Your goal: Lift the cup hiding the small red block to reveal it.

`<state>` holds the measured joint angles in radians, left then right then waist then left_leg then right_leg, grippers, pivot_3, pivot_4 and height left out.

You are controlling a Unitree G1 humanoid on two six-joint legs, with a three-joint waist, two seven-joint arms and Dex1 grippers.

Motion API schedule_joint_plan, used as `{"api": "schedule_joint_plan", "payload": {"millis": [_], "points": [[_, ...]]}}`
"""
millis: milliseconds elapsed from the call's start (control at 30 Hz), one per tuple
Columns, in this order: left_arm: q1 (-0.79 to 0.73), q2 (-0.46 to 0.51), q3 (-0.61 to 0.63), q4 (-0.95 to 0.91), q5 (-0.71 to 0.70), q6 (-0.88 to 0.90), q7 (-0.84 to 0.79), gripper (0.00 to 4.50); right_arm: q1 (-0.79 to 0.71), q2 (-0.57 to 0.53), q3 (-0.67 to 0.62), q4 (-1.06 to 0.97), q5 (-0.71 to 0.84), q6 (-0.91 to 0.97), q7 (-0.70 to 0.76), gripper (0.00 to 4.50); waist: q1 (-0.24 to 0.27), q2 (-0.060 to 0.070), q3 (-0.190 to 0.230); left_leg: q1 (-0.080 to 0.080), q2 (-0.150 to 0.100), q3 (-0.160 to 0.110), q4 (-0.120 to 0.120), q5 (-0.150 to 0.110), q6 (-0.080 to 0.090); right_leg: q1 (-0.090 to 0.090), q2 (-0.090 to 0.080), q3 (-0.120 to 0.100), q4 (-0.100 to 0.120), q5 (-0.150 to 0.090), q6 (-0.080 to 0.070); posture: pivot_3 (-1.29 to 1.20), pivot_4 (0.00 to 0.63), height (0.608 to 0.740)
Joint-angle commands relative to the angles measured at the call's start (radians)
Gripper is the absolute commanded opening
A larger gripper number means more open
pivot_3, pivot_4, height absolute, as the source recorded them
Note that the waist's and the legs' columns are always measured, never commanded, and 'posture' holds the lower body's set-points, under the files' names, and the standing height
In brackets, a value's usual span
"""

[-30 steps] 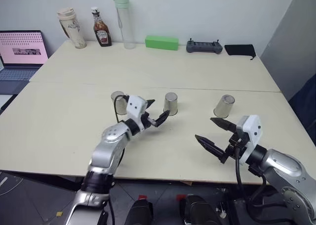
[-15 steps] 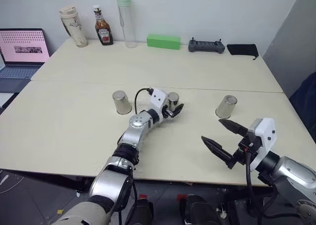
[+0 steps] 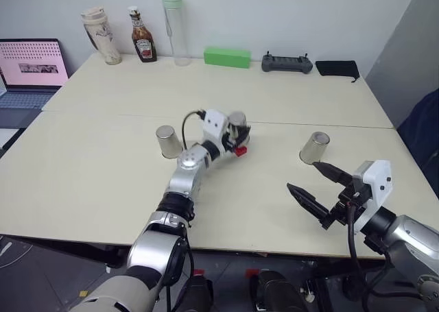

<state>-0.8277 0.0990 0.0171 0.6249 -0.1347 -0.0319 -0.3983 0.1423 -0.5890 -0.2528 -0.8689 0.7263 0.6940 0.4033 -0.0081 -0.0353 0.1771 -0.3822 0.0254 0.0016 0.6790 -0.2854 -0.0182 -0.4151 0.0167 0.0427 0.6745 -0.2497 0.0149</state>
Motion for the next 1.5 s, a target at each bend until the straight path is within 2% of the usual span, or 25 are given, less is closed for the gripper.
{"api": "schedule_joint_plan", "payload": {"millis": [33,333,400,567,667,800,933,1067,1133,1200,1300,1333,1400,1500], "points": [[0.006,0.005,0.029,-0.072,0.043,0.066,0.154,2.71,-0.021,0.006,0.008,-0.005,0.004,-0.022,-0.006,4.5,0.0,0.0,0.0,0.001,0.0,0.0,0.0,0.0,0.0,0.0,0.0,0.001,0.0,0.0,0.0,0.0,0.15,0.74],[0.06,-0.061,0.029,0.01,0.054,0.12,0.244,2.71,-0.043,0.012,0.021,0.024,-0.004,-0.032,-0.019,4.5,0.005,0.0,0.0,0.0,-0.001,0.0,0.0,0.0,0.0,0.001,-0.001,-0.001,-0.001,0.0,0.0,0.0,0.15,0.74],[0.067,-0.057,0.023,0.026,0.069,0.11,0.25,3.41,-0.045,0.011,0.02,0.024,-0.003,-0.031,-0.021,4.5,0.005,0.0,0.0,0.0,-0.001,0.0,0.0,0.0,0.0,0.001,-0.001,-0.001,-0.001,0.0,0.0,0.0,0.15,0.74],[0.077,-0.044,0.028,0.011,0.086,0.116,0.282,4.46,-0.044,0.012,0.018,0.021,-0.001,-0.028,-0.03,4.5,0.002,0.0,0.0,0.0,0.0,0.0,-0.001,0.0,0.0,0.0,0.0,-0.001,-0.001,0.0,0.0,0.0,0.15,0.74],[0.094,-0.031,0.019,-0.056,0.09,0.143,0.276,4.48,-0.041,0.014,0.024,0.017,-0.005,-0.03,-0.035,4.5,0.002,0.0,0.0,0.0,0.0,0.0,-0.001,0.0,0.0,0.001,0.0,0.0,-0.001,0.0,0.0,0.0,0.15,0.74],[0.147,-0.003,0.006,-0.239,0.072,0.261,0.237,4.48,-0.031,0.013,0.028,0.016,-0.009,-0.036,-0.034,4.5,0.0,0.0,0.0,0.0,0.0,0.0,-0.001,0.0,0.0,0.0,0.0,0.0,-0.001,0.0,0.0,0.0,0.15,0.74],[0.282,0.094,-0.002,-0.63,-0.003,0.542,0.135,4.48,-0.017,0.017,0.039,0.015,-0.007,-0.038,-0.026,4.5,-0.006,0.0,0.0,0.0,0.001,0.0,-0.002,0.0,-0.001,0.0,0.0,0.001,-0.001,0.0,0.0,0.0,0.15,0.74],[0.324,0.177,0.03,-0.83,-0.064,0.746,0.097,4.48,-0.016,0.03,0.044,0.03,-0.002,-0.043,-0.025,4.5,-0.012,0.0,0.0,0.0,0.002,-0.002,-0.001,0.0,-0.001,-0.001,-0.001,0.0,0.0,0.0,0.0,0.0,0.15,0.74],[0.354,0.304,0.074,-0.944,-0.139,0.9,0.003,4.48,-0.025,0.035,0.058,0.042,-0.002,-0.043,-0.019,4.5,-0.013,0.0,0.0,0.001,0.001,-0.001,-0.001,0.0,-0.001,0.0,-0.001,0.0,0.001,0.0,0.0,0.0,0.15,0.74],[0.423,0.468,0.107,-1.03,-0.235,0.991,-0.16,4.48,-0.029,0.032,0.061,0.05,0.005,-0.042,-0.007,4.5,-0.024,0.0,0.0,0.003,0.001,-0.001,-0.001,0.0,-0.001,0.0,0.0,0.001,0.001,0.0,0.0,0.0,0.15,0.74],[0.568,0.675,0.14,-1.073,-0.319,0.963,-0.376,4.48,-0.026,0.014,0.053,0.061,0.012,-0.041,0.02,4.5,-0.046,0.001,0.001,0.003,0.004,0.002,-0.003,0.0,-0.001,-0.004,-0.001,0.002,0.004,-0.002,-0.003,0.0,0.15,0.74],[0.597,0.713,0.147,-1.07,-0.324,0.942,-0.409,4.48,-0.025,0.01,0.051,0.064,0.013,-0.041,0.026,4.5,-0.043,0.002,0.001,0.003,0.004,0.002,-0.003,0.0,-0.002,-0.005,-0.001,0.002,0.005,-0.003,-0.004,0.0,0.15,0.74],[0.638,0.762,0.192,-1.031,-0.336,0.863,-0.481,4.48,-0.019,-0.012,0.033,0.074,0.021,-0.043,0.051,4.5,-0.035,0.003,0.002,0.002,0.004,0.0,-0.004,0.0,-0.001,-0.006,-0.001,0.001,0.004,-0.004,-0.006,0.0,0.15,0.74],[0.633,0.78,0.232,-0.962,-0.356,0.819,-0.51,4.48,-0.019,-0.031,0.01,0.089,0.03,-0.044,0.074,4.5,-0.016,0.002,0.002,0.001,0.004,-0.001,-0.003,0.0,-0.001,-0.006,-0.001,-0.001,0.004,-0.004,-0.007,0.0,0.15,0.74]]}}
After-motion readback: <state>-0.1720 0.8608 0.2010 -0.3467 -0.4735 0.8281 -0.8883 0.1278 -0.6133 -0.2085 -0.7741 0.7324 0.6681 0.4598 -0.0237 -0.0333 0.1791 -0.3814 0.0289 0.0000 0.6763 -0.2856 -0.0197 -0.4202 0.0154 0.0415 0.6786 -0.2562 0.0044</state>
